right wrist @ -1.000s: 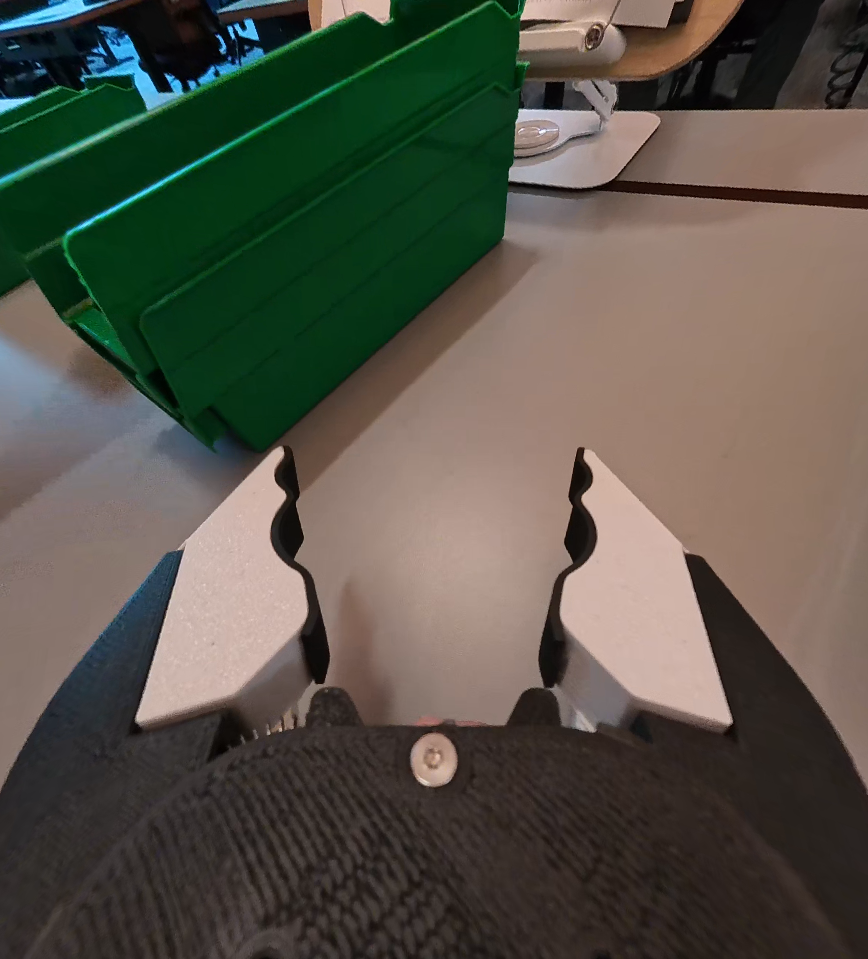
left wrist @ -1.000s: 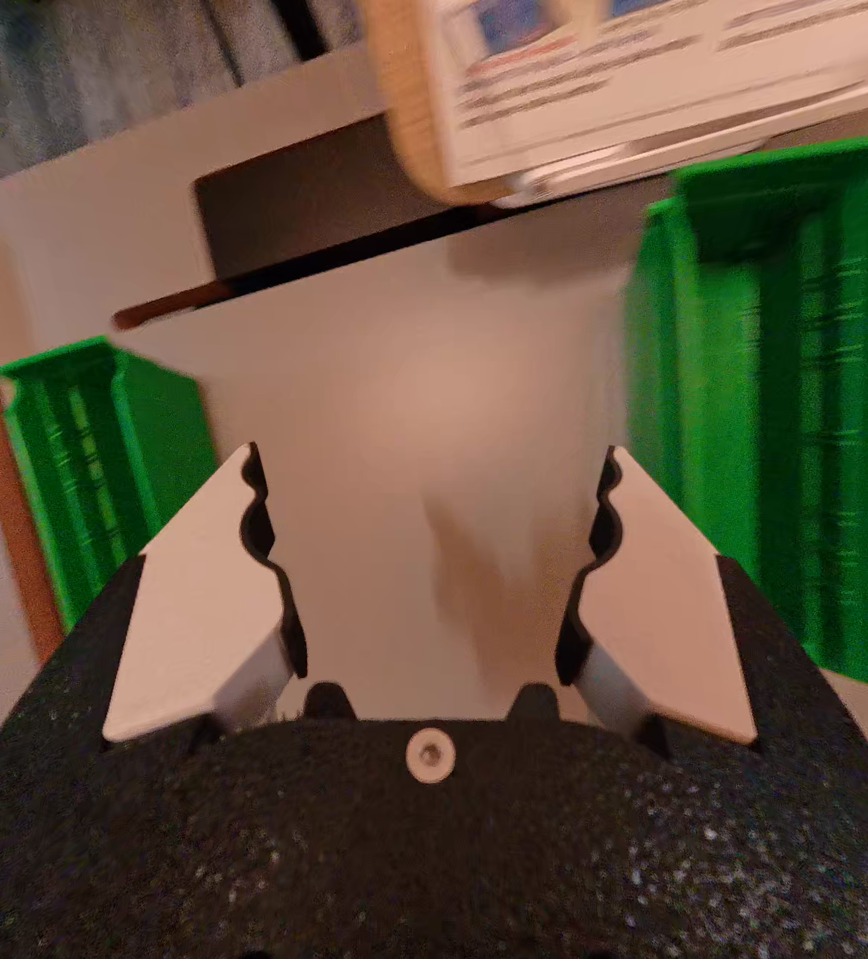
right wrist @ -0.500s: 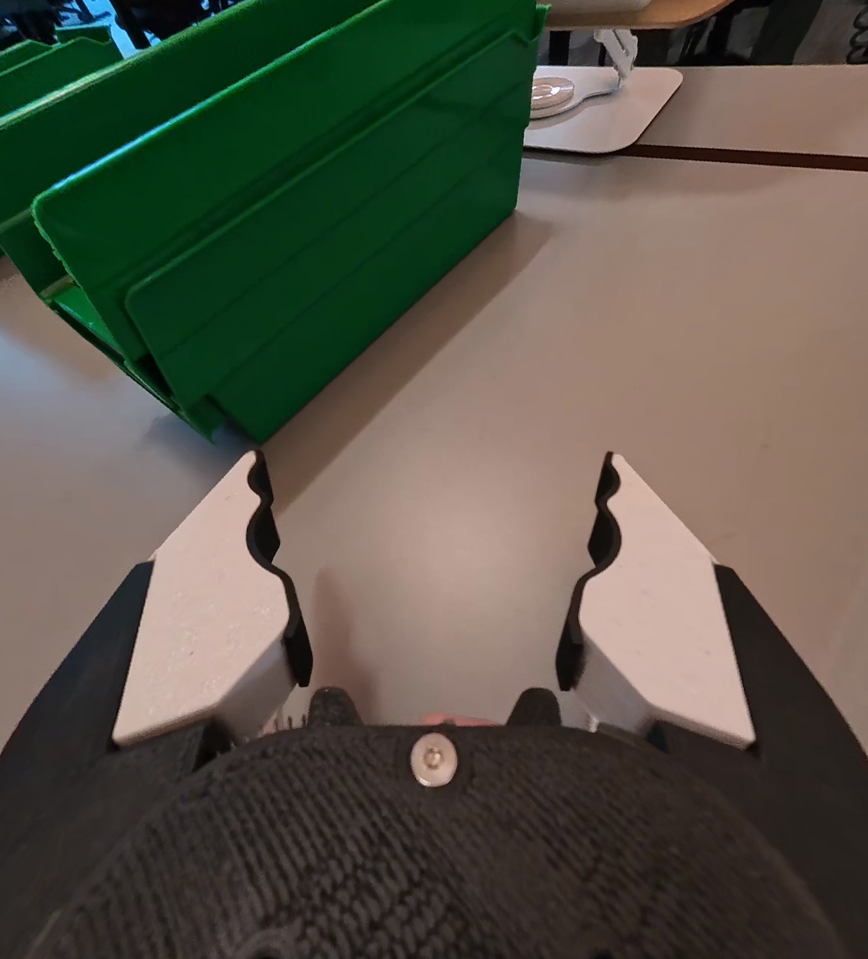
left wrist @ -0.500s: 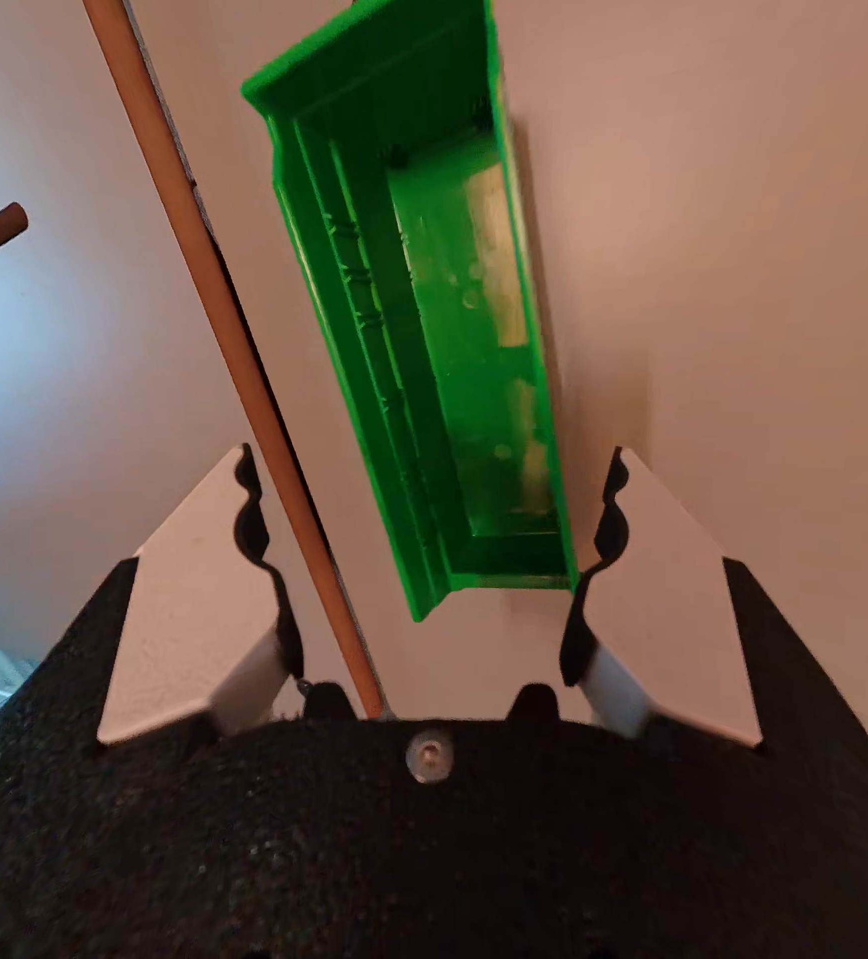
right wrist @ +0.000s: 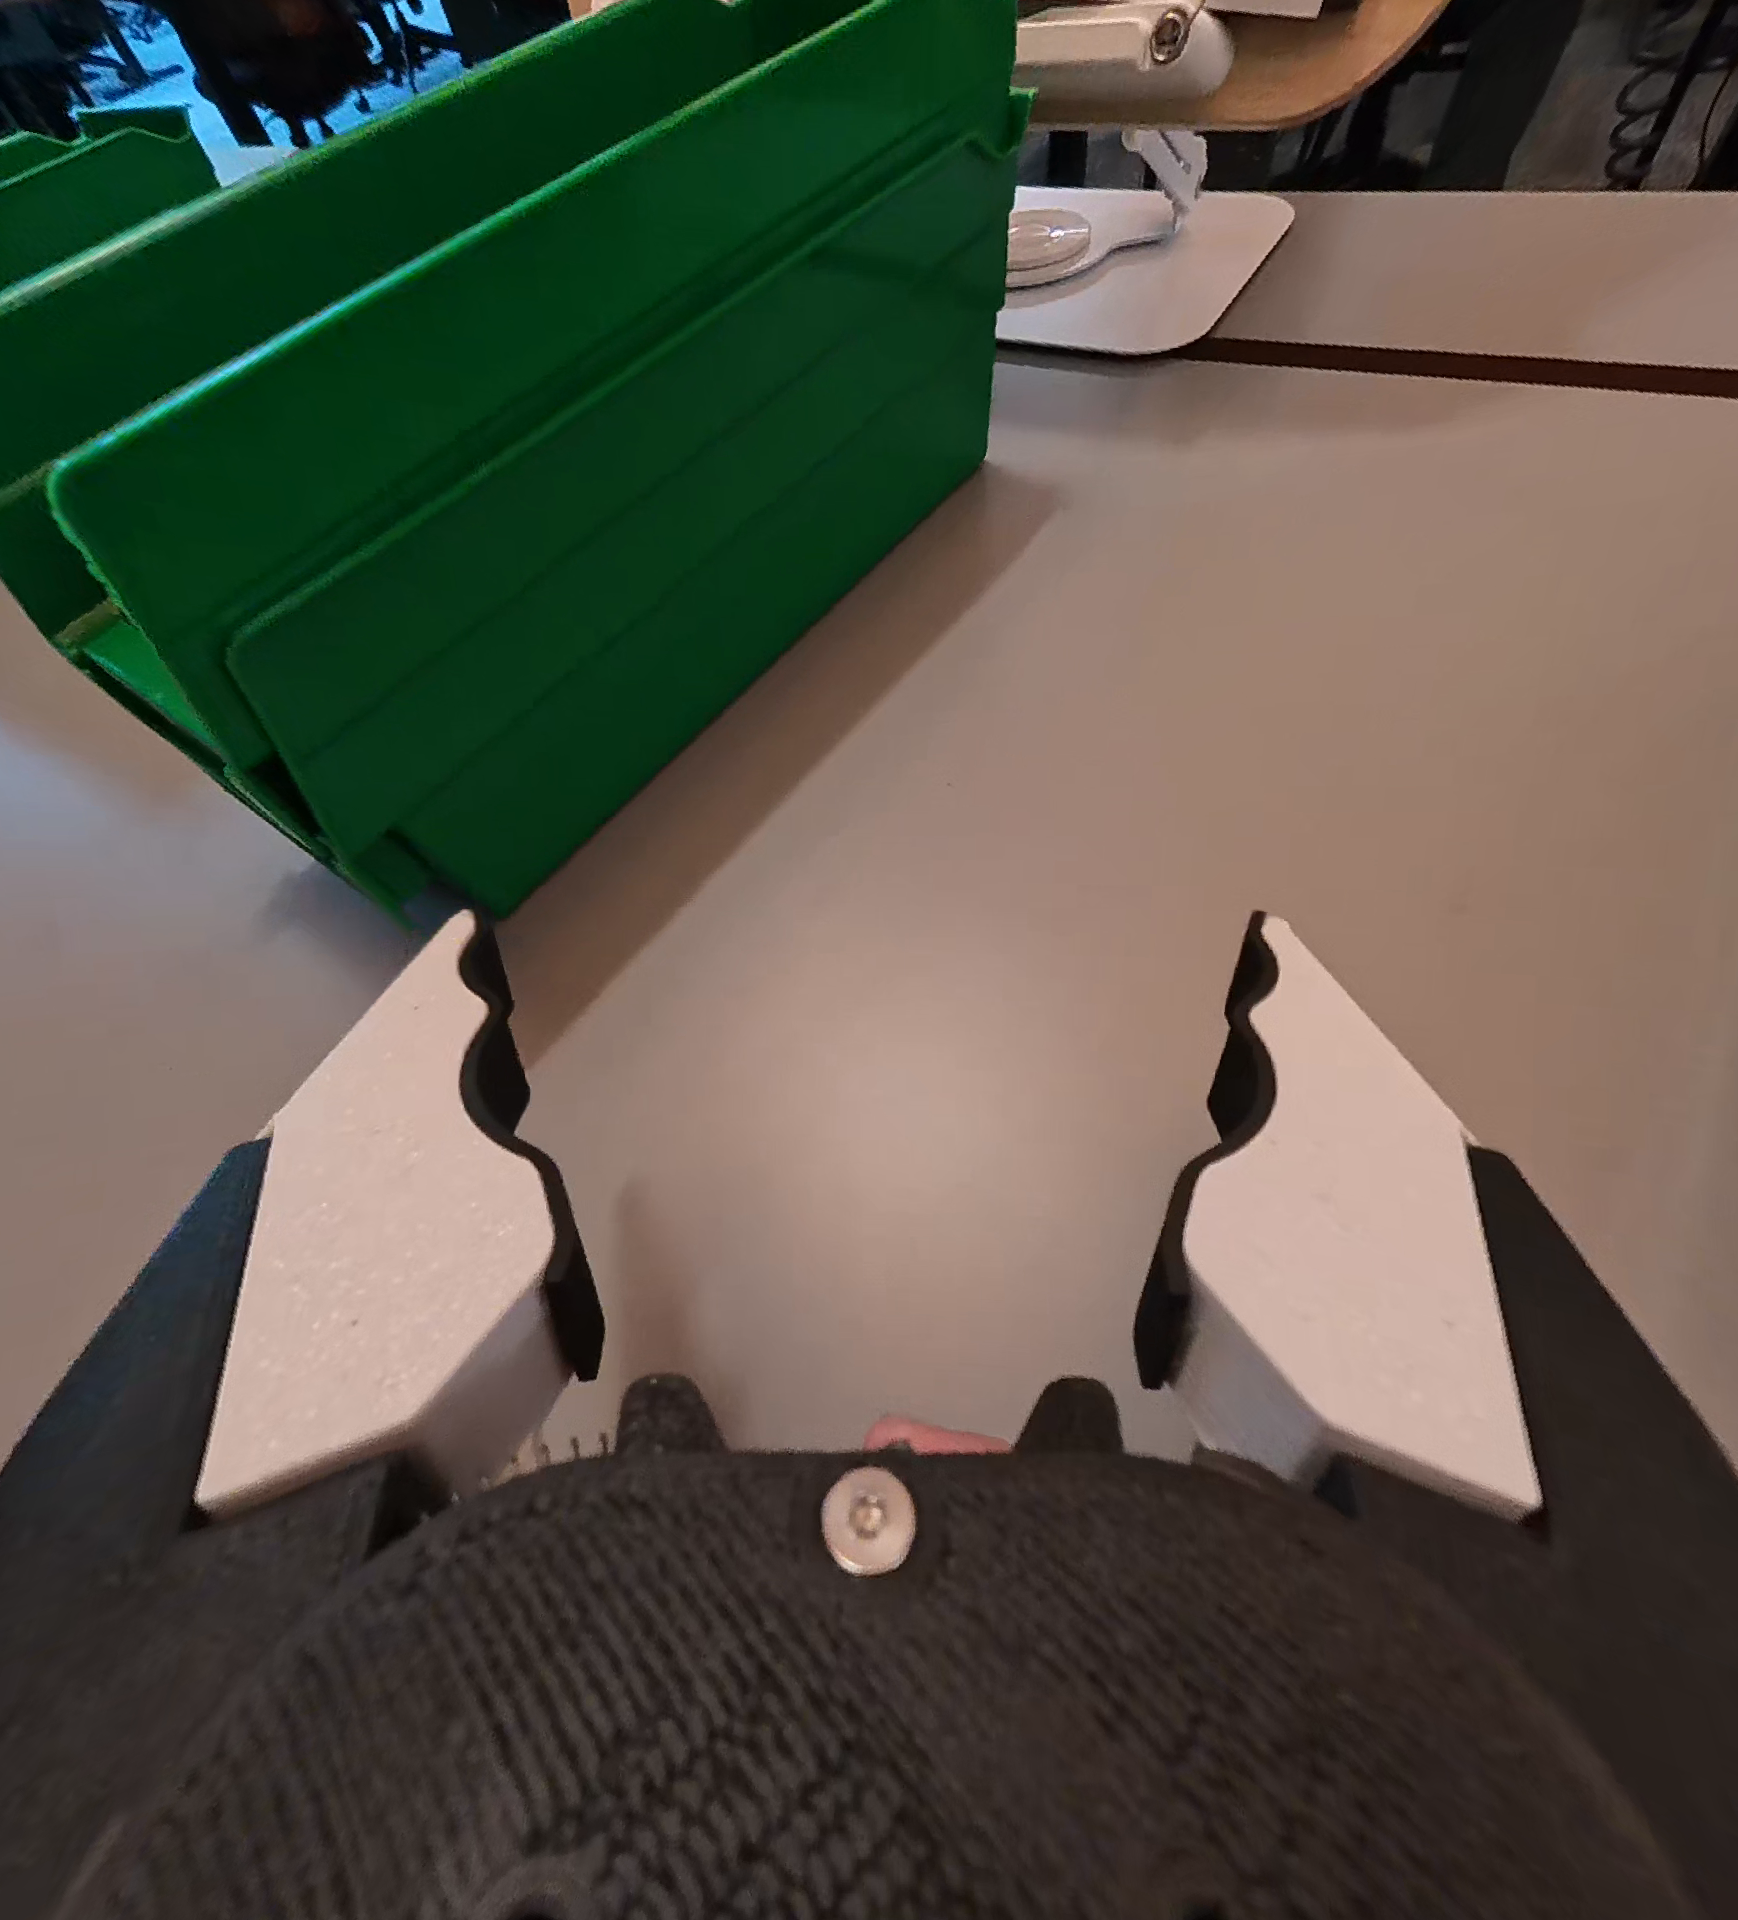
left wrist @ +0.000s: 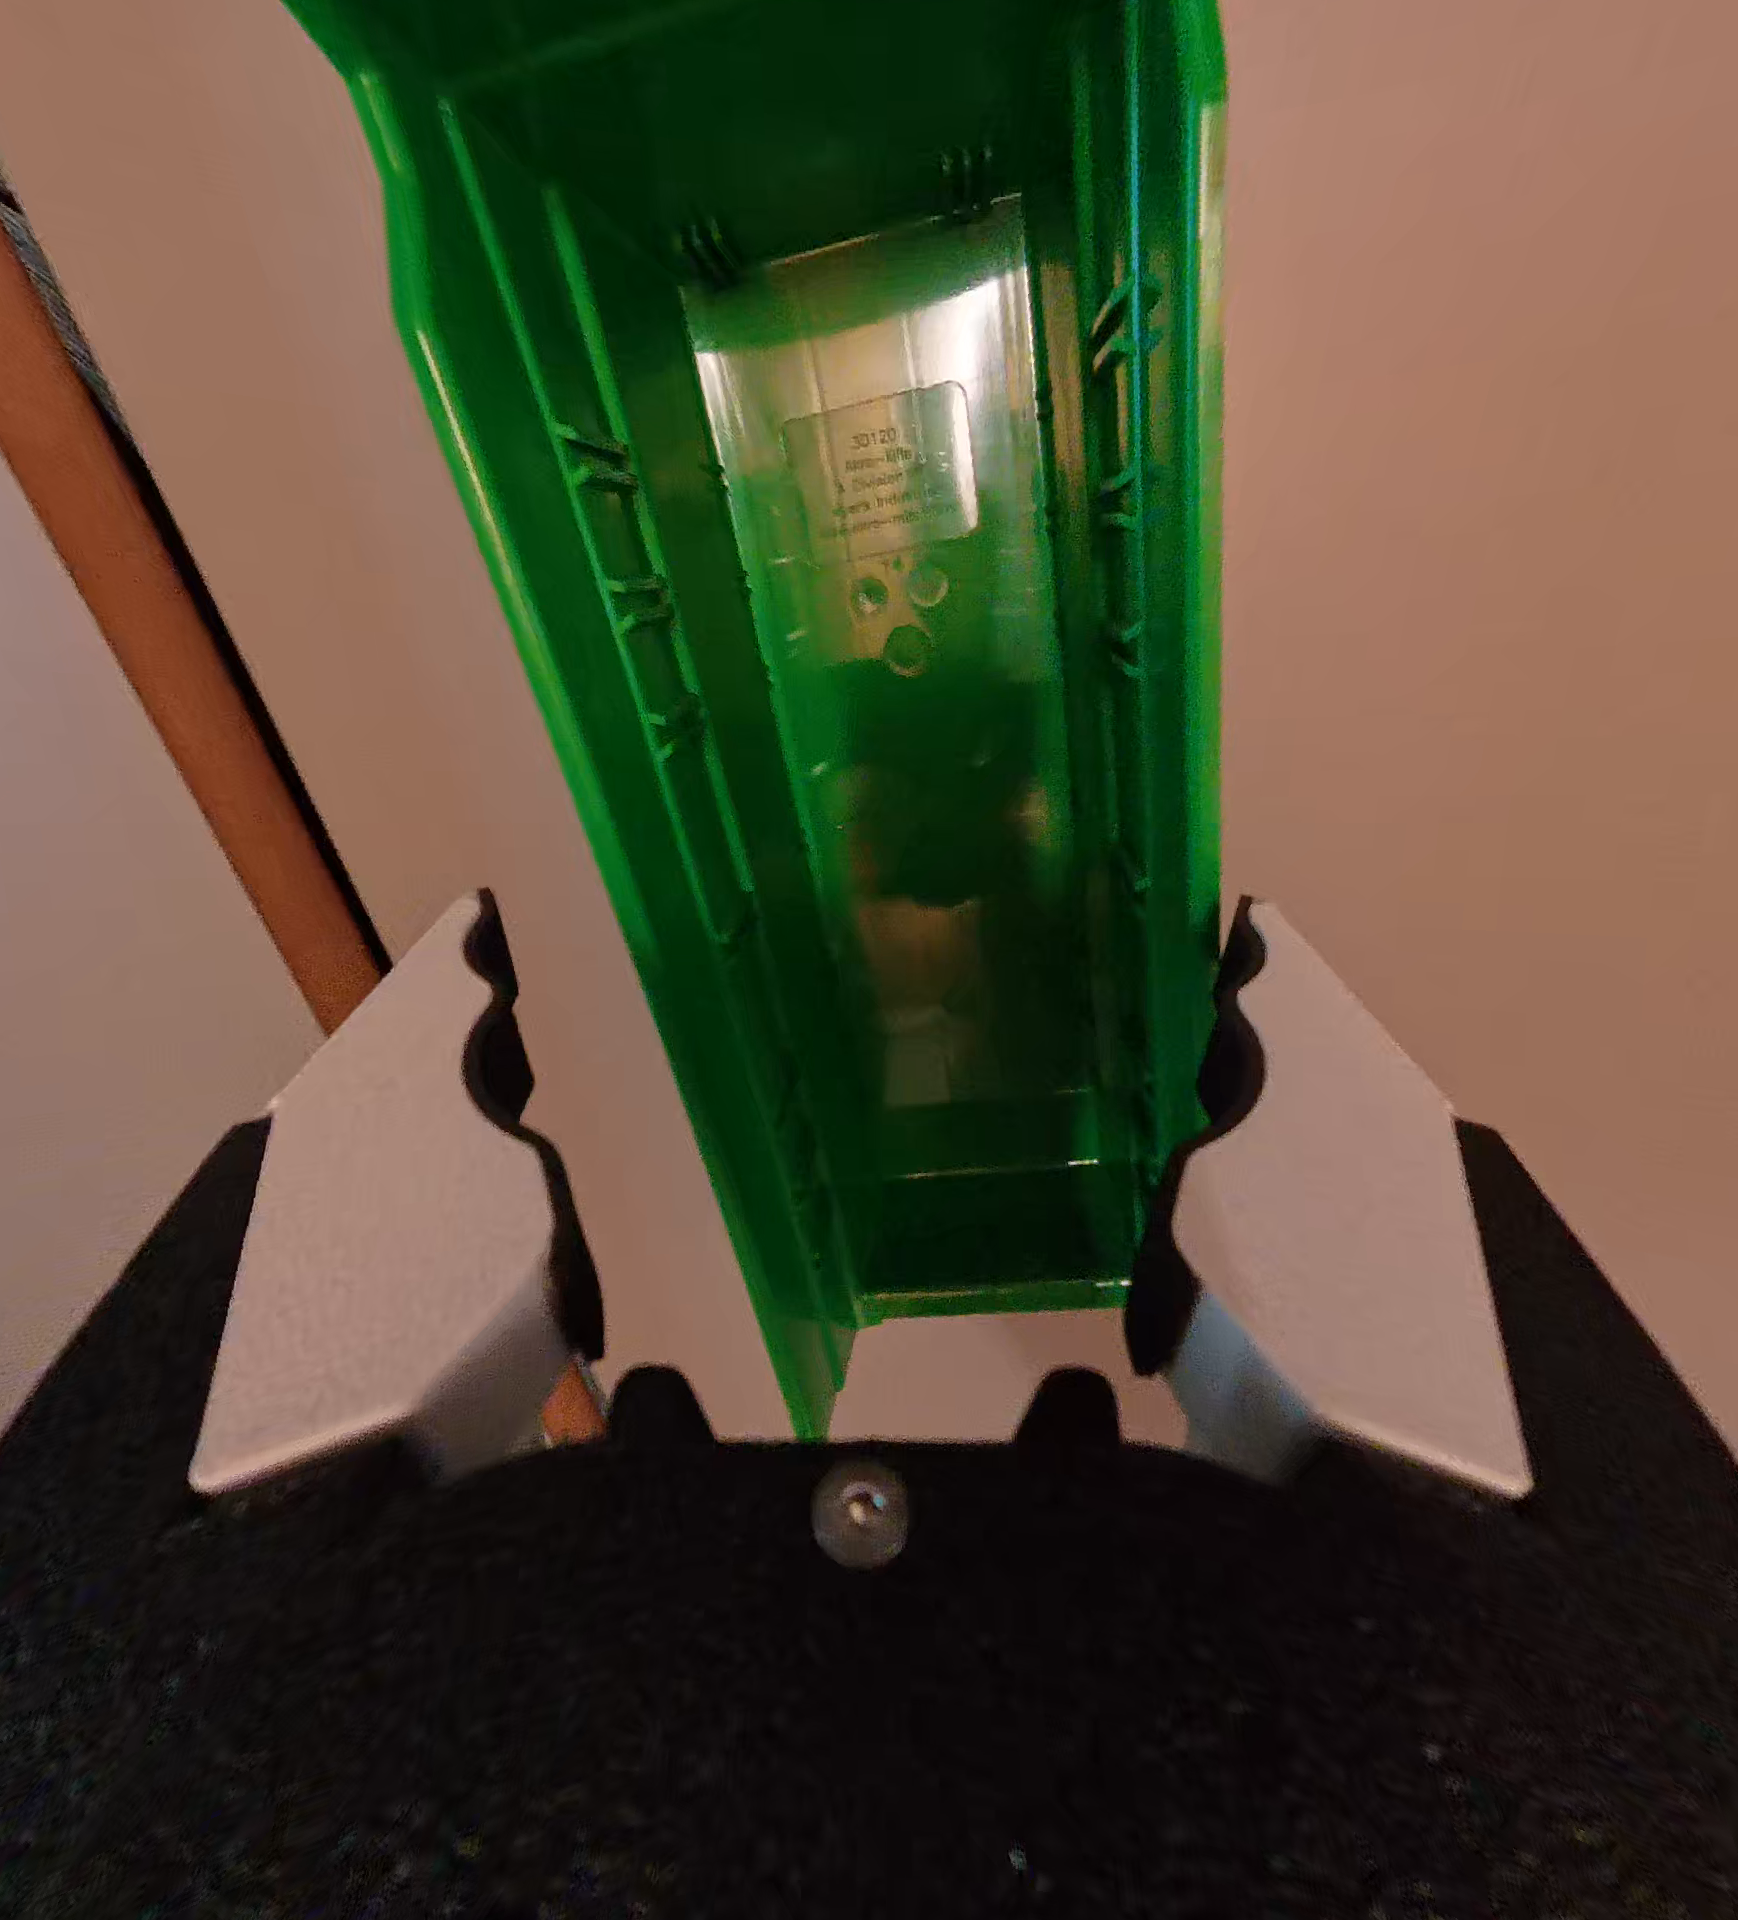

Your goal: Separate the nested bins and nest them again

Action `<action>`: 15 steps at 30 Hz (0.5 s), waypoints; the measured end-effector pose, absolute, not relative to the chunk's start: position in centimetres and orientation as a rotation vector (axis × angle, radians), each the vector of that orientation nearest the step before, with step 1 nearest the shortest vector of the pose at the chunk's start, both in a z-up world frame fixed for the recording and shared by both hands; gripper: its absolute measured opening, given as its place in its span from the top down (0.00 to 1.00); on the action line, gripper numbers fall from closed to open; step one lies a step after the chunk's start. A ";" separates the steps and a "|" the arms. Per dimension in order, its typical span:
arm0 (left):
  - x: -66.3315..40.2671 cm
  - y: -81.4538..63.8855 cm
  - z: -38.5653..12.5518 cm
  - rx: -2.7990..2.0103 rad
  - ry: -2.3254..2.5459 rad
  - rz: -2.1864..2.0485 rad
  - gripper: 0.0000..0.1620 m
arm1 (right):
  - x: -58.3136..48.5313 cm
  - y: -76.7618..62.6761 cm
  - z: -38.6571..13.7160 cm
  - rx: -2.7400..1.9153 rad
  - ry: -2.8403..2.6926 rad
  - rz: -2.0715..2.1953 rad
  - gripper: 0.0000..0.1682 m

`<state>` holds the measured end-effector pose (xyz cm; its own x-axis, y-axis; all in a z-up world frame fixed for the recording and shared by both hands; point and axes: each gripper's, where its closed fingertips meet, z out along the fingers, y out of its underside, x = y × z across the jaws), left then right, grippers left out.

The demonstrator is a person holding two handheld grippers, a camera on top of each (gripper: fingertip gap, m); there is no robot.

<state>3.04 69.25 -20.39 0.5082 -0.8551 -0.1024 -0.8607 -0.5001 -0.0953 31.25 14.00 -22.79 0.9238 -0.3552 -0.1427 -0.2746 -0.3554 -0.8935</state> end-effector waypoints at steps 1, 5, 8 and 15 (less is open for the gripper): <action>2.9 69.1 -20.8 -2.638 1.481 0.060 0.19 | 31.3 14.0 -22.9 -1.961 0.458 -0.088 0.20; 2.4 68.4 -22.0 -2.758 1.412 0.059 0.18 | 31.4 14.0 -23.4 -1.971 0.461 -0.078 0.20; 2.5 67.9 -22.8 -2.800 1.384 0.019 0.22 | 31.4 14.0 -23.8 -1.980 0.463 -0.070 0.20; 2.0 66.7 -22.1 -2.860 1.414 0.092 0.33 | 31.7 13.8 -24.0 -1.978 0.475 -0.062 0.21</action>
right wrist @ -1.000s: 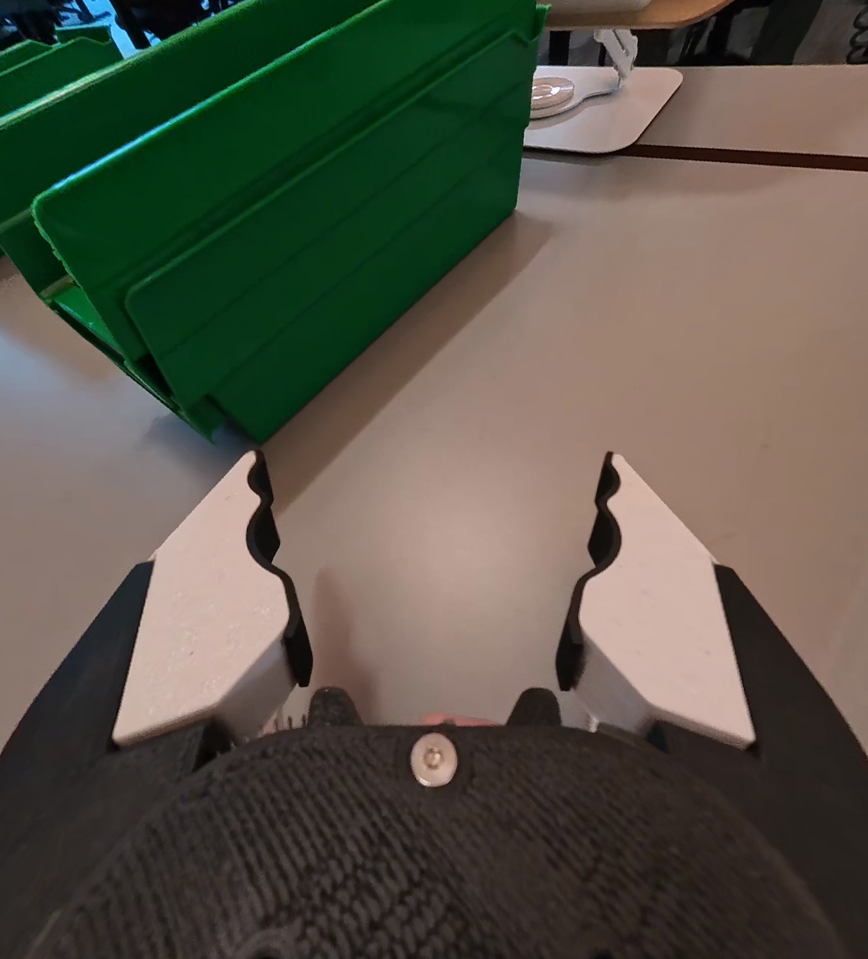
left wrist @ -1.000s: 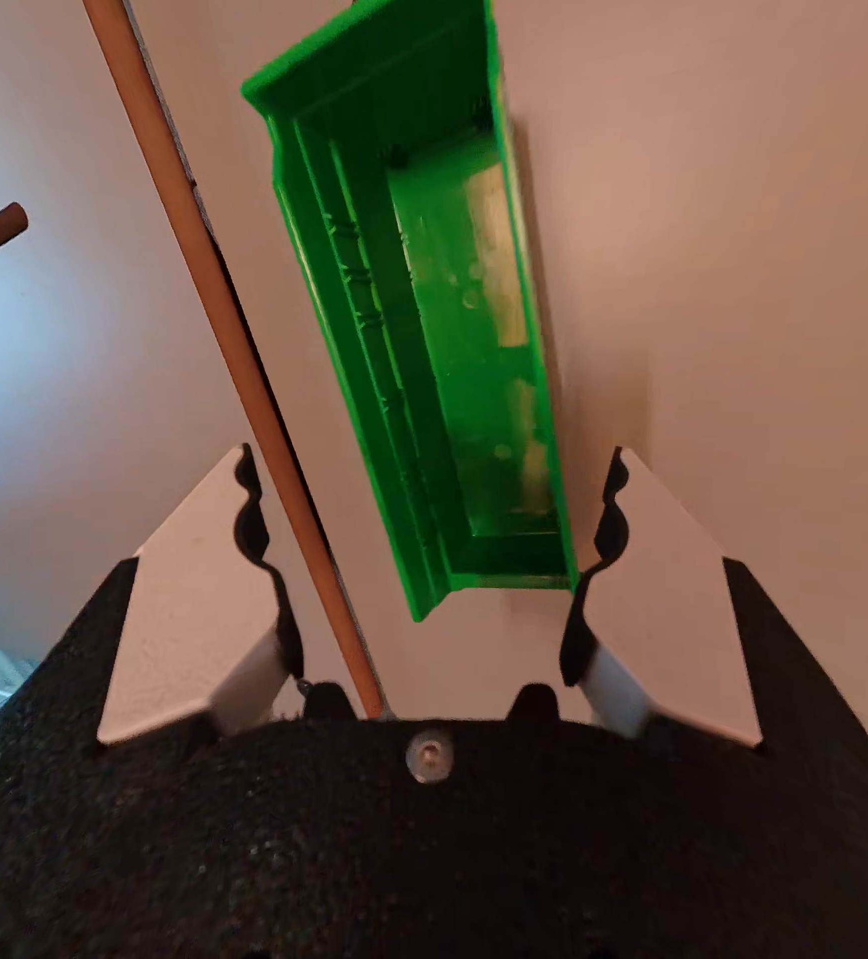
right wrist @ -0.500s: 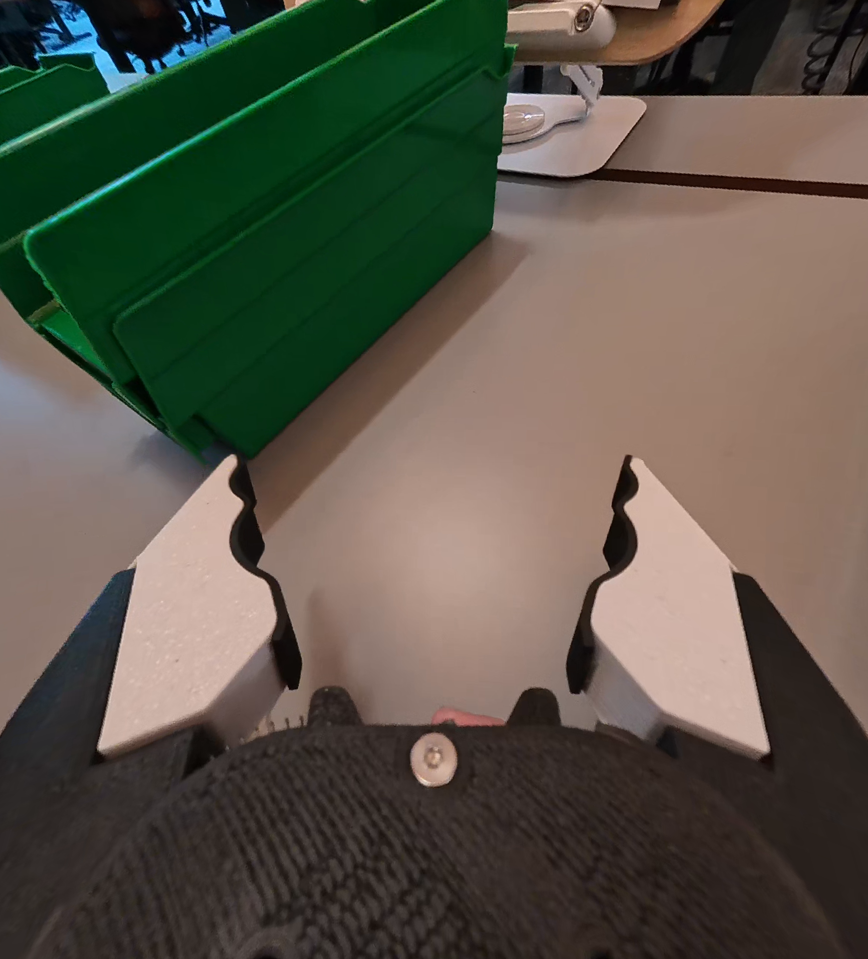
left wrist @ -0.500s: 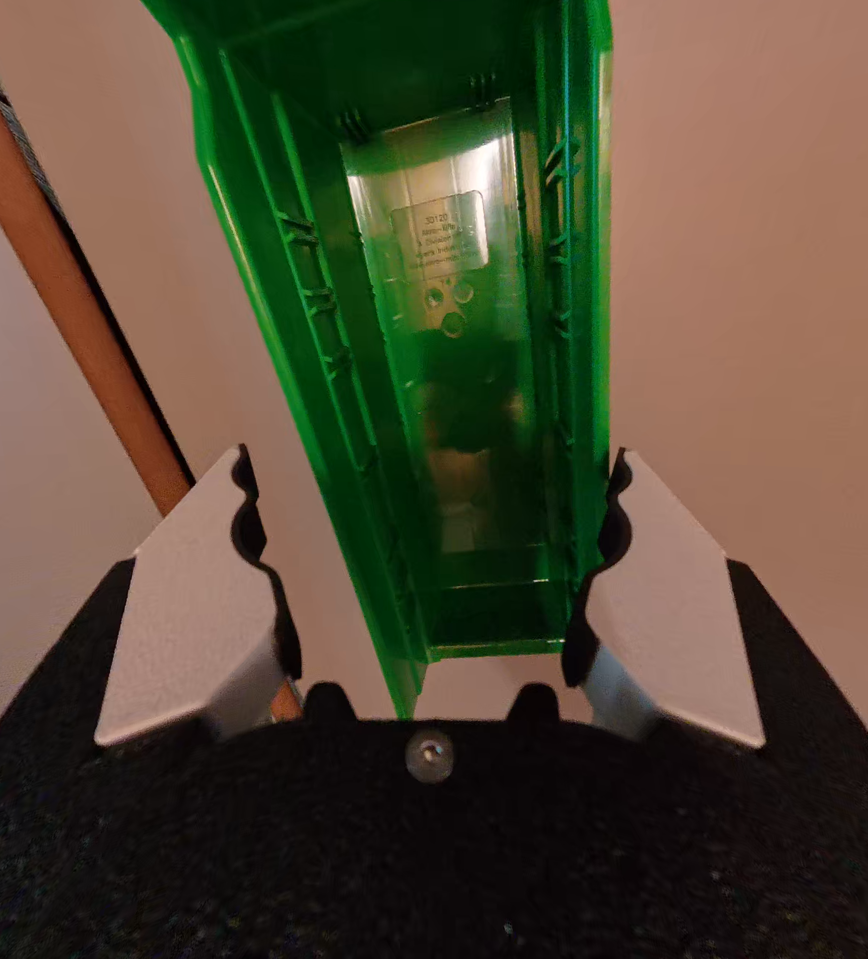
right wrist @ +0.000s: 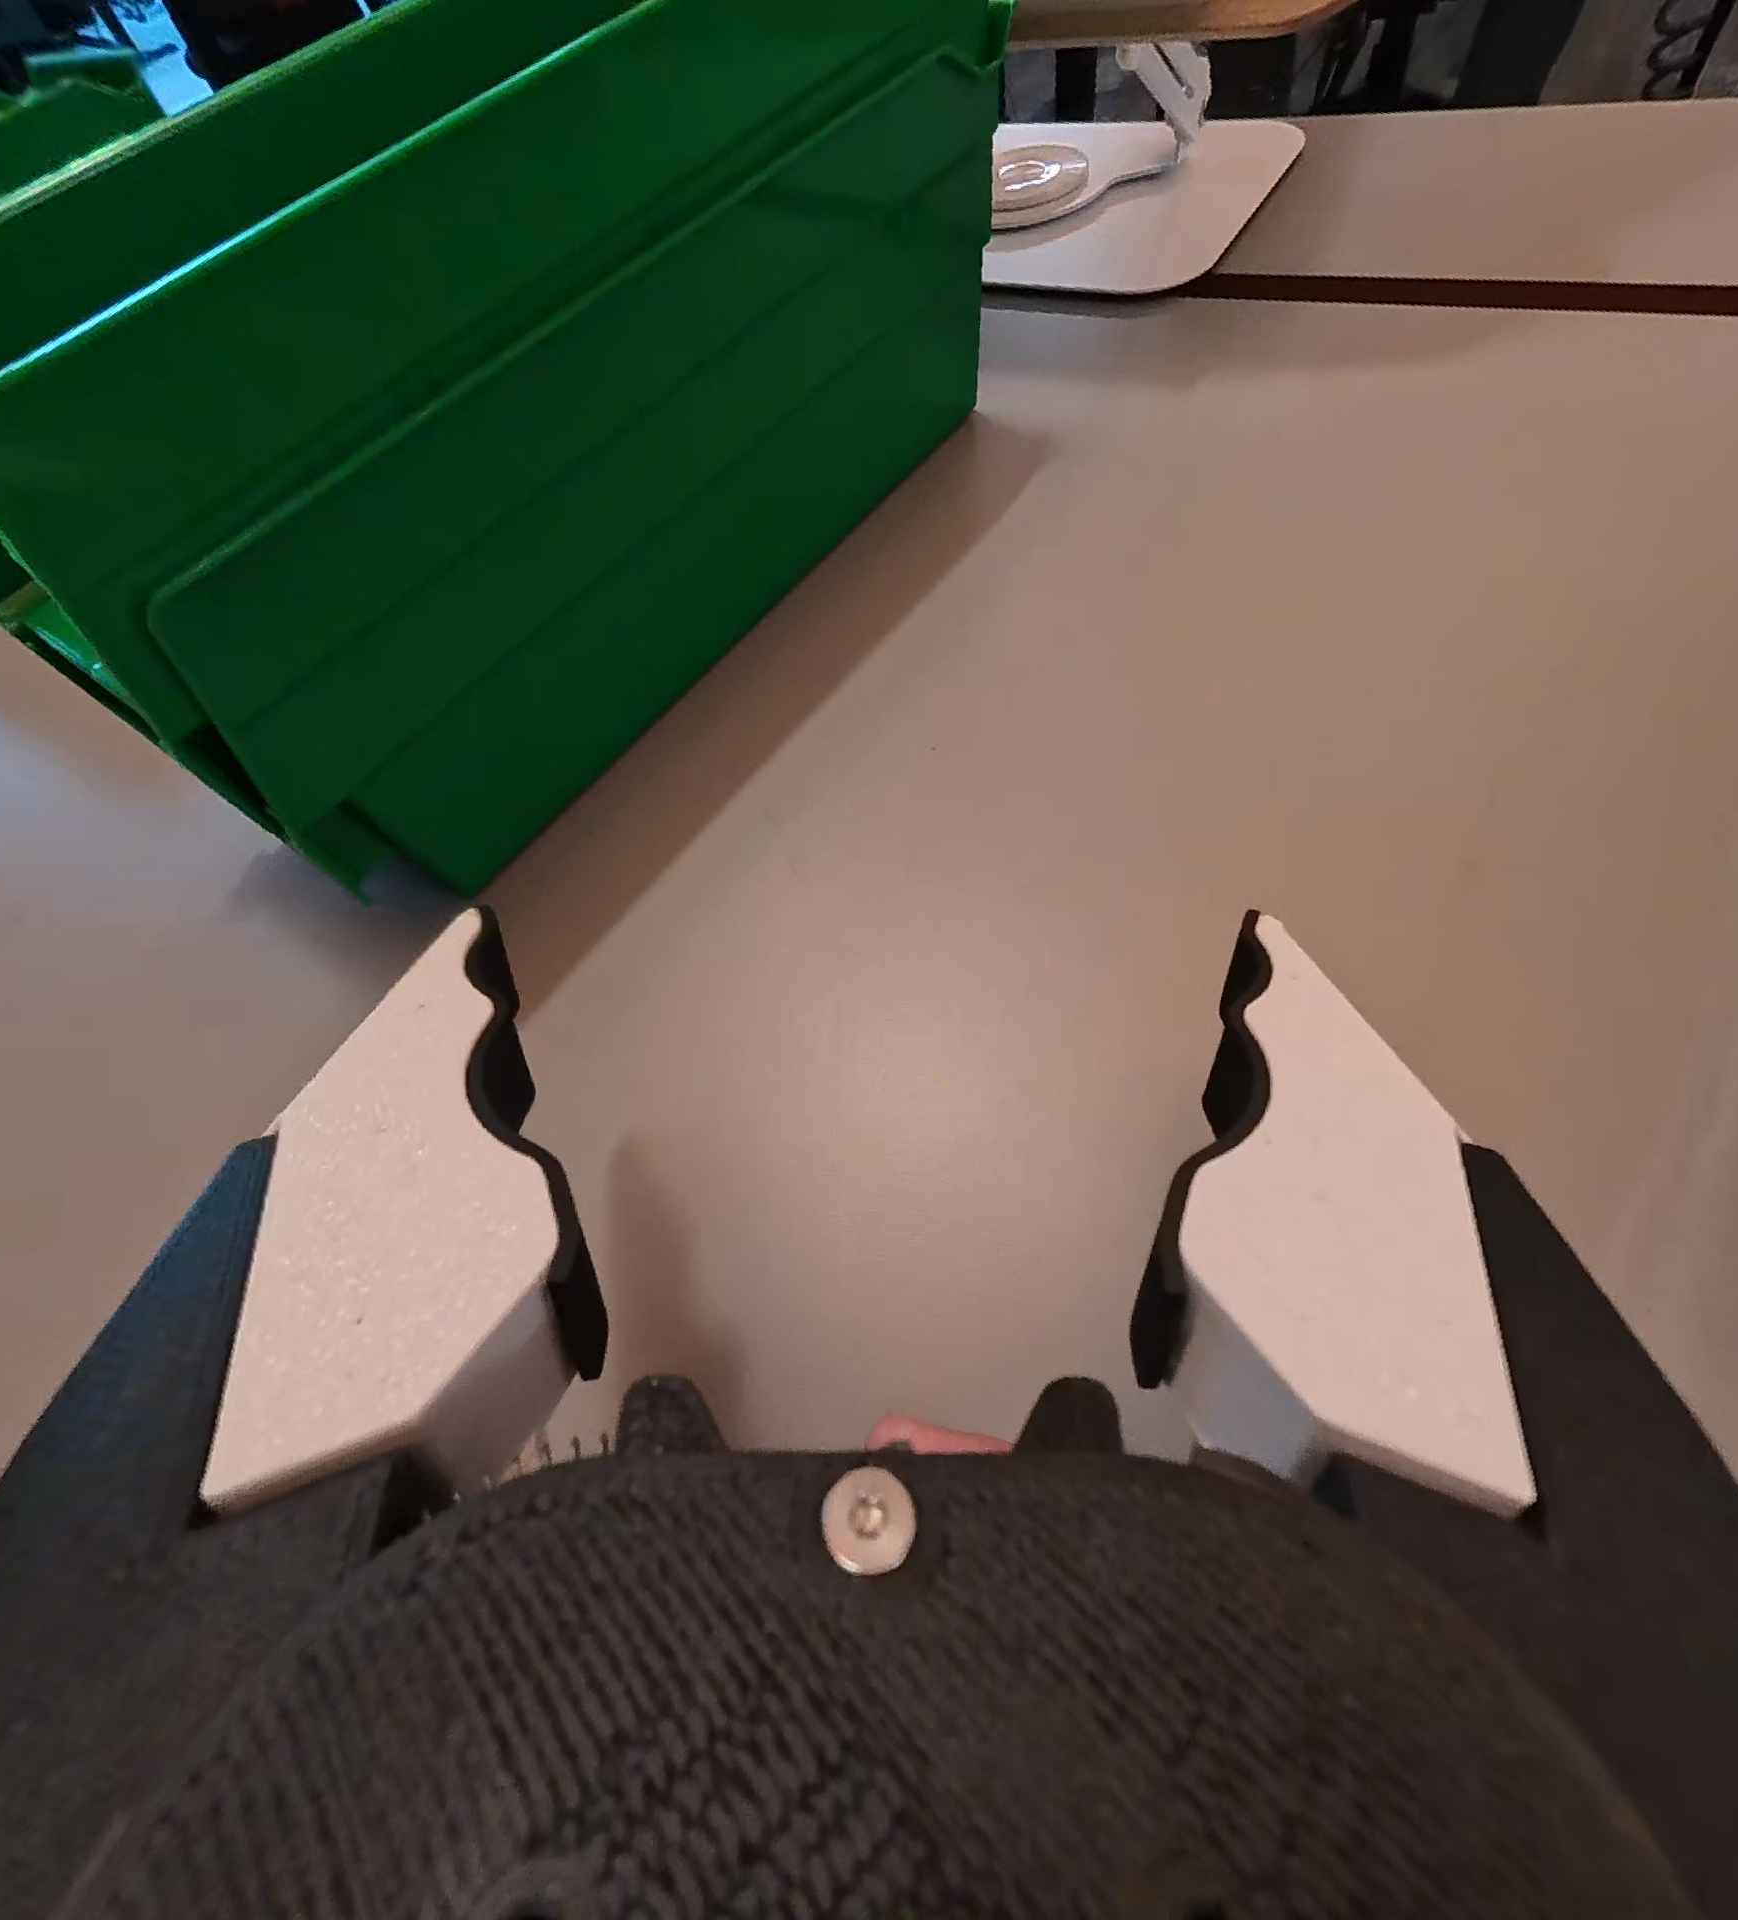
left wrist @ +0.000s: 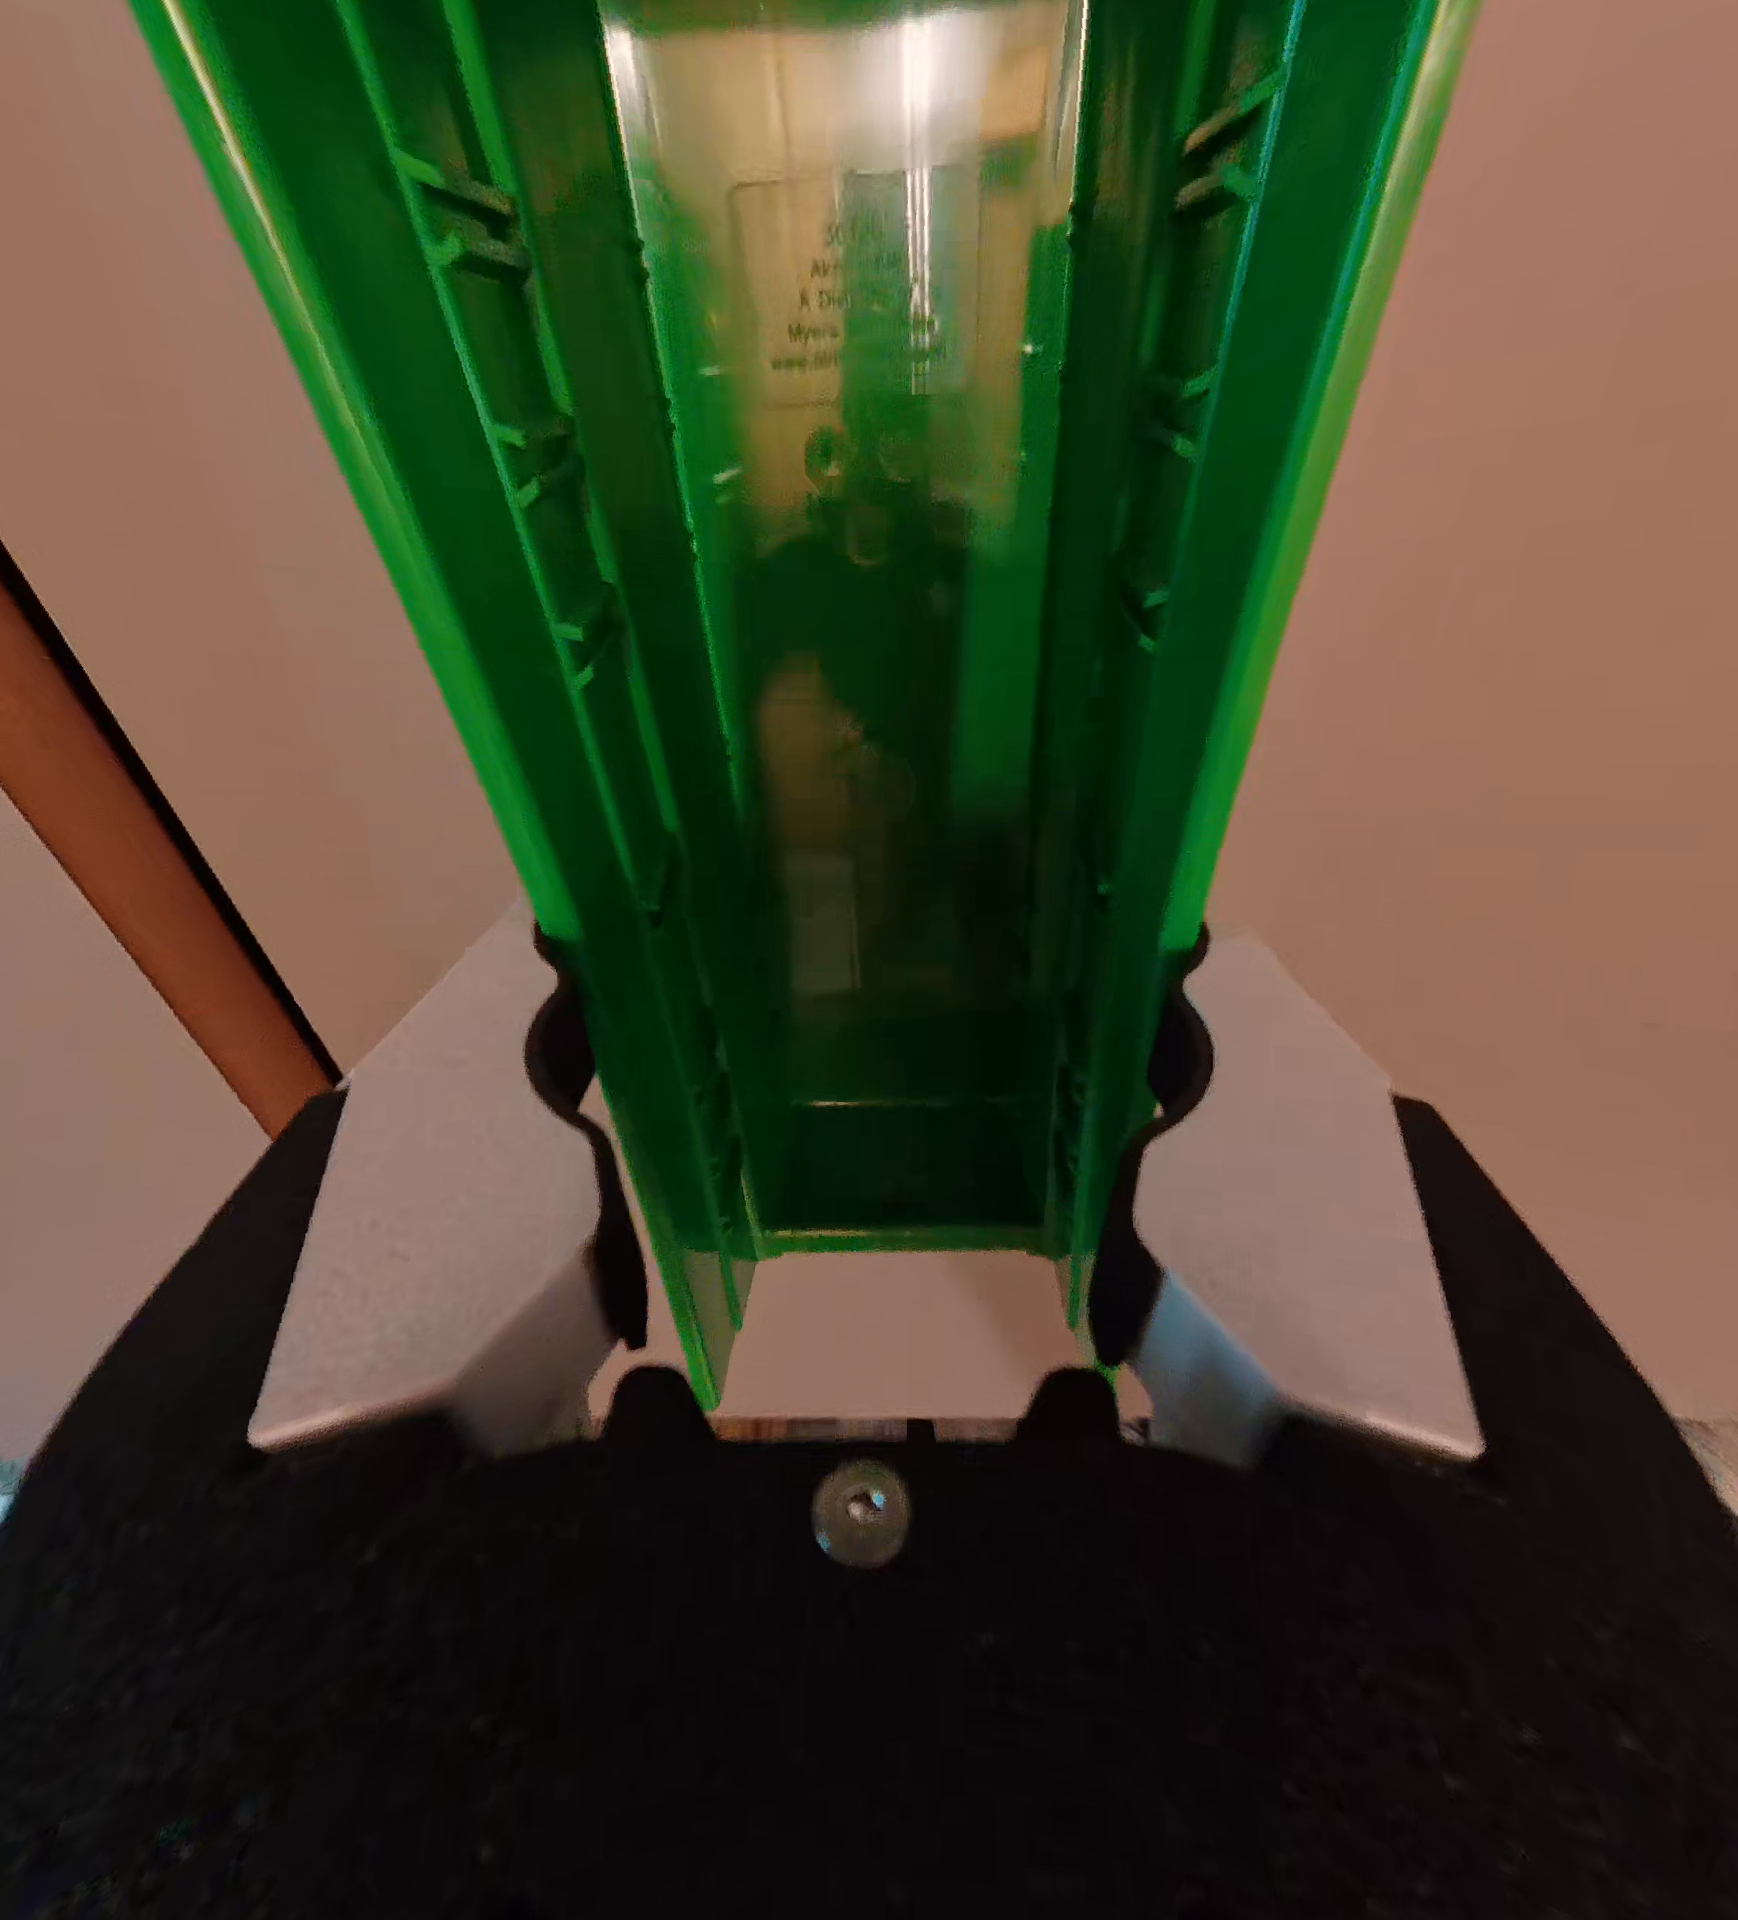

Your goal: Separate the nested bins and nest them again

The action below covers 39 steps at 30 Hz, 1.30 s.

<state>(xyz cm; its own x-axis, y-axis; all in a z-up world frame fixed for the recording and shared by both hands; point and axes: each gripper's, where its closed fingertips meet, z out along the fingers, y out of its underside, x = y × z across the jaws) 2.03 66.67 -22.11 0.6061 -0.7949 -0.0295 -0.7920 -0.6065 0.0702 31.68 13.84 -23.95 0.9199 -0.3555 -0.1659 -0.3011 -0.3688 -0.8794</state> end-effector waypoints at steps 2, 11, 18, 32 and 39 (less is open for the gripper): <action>2.4 66.1 -21.0 2.791 -1.320 -0.062 0.34 | 31.7 13.8 -24.1 -1.987 0.470 -0.073 0.22; 7.0 60.3 -11.5 2.898 -1.110 0.118 0.38 | 31.3 13.7 -23.6 -1.977 0.452 -0.060 0.26; 15.3 50.4 -6.0 2.829 -1.289 0.269 0.39 | 30.4 13.6 -22.1 -1.947 0.411 -0.060 0.27; 28.3 34.7 -6.4 2.746 -1.537 0.375 0.41 | 29.6 13.0 -19.1 -1.869 0.381 -0.036 0.28; 29.9 34.2 -6.8 2.823 -1.596 0.298 0.42 | 30.3 12.3 -18.3 -1.835 0.405 -0.035 0.28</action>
